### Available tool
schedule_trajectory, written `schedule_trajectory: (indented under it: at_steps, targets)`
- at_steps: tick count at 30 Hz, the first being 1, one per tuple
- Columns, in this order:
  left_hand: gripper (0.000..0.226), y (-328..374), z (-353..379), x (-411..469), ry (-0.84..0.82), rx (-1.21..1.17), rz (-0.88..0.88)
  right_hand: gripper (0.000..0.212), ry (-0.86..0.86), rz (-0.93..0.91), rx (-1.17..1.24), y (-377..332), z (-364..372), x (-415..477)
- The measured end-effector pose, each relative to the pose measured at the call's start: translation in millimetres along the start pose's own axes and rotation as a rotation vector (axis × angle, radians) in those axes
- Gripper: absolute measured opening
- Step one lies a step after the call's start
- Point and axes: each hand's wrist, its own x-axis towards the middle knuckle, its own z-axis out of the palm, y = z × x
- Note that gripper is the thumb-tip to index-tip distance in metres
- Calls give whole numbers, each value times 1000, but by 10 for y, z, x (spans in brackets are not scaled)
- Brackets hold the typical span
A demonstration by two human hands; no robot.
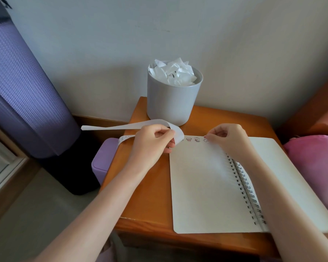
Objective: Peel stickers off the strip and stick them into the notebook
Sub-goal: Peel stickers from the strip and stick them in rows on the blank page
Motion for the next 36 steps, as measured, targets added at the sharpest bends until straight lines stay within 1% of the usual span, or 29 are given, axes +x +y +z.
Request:
schedule_trajectory:
  at_steps: [11,19,25,28,29,32,36]
  targets:
    - [10,-4,-8,6,0,1,14,11,5,-2,-53,-30,29,-13]
    - [10,7,-6,4,3,-6,17,9,28,-12,-136,-51,54,-36]
    - [11,-3,-13,2,1,-17,24,9,44,-31,-138,-30,64,-41]
    - [10,1,-2,2,-12,-18,23,24,61,-38,-121,-15,67,-36]
    - [9,4,0,0,-15,-17,24,23,58,-41,-132,-15,71,-33]
    - [9,19,-4,-10,-24,-14,33,11,47,-51,-177,-6,79,-25]
    - [9,45,-20,-33,-37,19,63,12,80,-91,-60,7,30,-24]
